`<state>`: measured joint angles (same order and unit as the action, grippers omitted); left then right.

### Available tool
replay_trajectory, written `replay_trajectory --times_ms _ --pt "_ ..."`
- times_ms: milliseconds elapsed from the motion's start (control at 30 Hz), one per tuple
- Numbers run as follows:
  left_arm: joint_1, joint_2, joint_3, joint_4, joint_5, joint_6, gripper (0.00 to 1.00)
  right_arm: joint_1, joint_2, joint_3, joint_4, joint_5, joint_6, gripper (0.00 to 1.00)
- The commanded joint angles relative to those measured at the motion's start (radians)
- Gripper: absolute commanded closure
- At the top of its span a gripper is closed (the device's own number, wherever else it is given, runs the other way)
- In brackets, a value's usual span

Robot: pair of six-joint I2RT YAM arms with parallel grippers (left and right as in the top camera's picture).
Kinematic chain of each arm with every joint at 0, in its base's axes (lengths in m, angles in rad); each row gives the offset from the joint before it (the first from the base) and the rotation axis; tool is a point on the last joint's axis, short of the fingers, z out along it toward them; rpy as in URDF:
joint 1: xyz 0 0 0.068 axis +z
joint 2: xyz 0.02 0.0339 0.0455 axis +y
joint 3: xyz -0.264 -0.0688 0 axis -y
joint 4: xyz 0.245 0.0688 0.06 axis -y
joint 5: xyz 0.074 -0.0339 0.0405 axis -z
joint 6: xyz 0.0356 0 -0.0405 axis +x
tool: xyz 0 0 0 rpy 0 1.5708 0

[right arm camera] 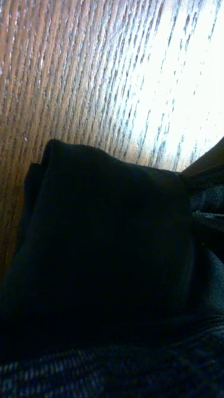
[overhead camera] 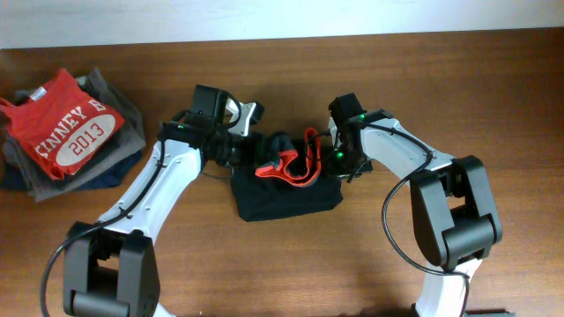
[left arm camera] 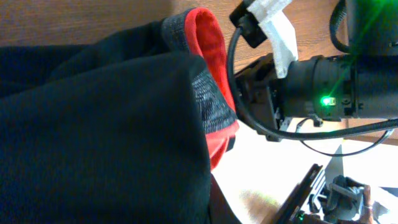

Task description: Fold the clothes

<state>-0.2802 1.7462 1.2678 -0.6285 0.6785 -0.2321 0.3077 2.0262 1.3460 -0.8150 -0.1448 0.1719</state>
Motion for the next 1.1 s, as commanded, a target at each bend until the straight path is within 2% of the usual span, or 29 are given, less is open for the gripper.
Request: replay_trajectory --times_ms 0,133,233,433,700,833,933,1067 --pt "-0.014 0.002 0.013 0.027 0.033 -0.029 0.99 0.006 0.07 -0.022 0.004 -0.002 -0.007 0.82" --pt "-0.014 0.002 0.013 0.068 0.032 -0.045 0.98 0.006 0.07 -0.022 0.01 -0.002 -0.006 0.87" --pt "-0.015 0.002 0.013 0.106 0.03 -0.045 0.94 0.005 0.069 -0.022 0.016 0.0 0.017 0.91" --pt "-0.043 0.002 0.013 0.124 -0.064 -0.071 0.9 0.005 0.043 -0.022 0.026 0.002 0.043 0.91" --pt "-0.078 0.004 0.013 0.163 -0.066 -0.071 0.9 0.005 -0.084 -0.022 0.007 0.053 0.058 0.91" --pt "-0.075 0.004 0.013 0.153 -0.066 -0.071 0.89 0.005 -0.18 -0.022 -0.005 0.078 0.057 0.9" --pt "-0.075 0.004 0.013 0.123 -0.058 -0.071 0.9 0.005 -0.24 -0.022 0.003 0.064 0.058 0.74" --pt "-0.075 0.004 0.013 0.074 0.025 -0.071 0.99 0.005 -0.264 -0.022 0.004 -0.011 0.045 0.71"
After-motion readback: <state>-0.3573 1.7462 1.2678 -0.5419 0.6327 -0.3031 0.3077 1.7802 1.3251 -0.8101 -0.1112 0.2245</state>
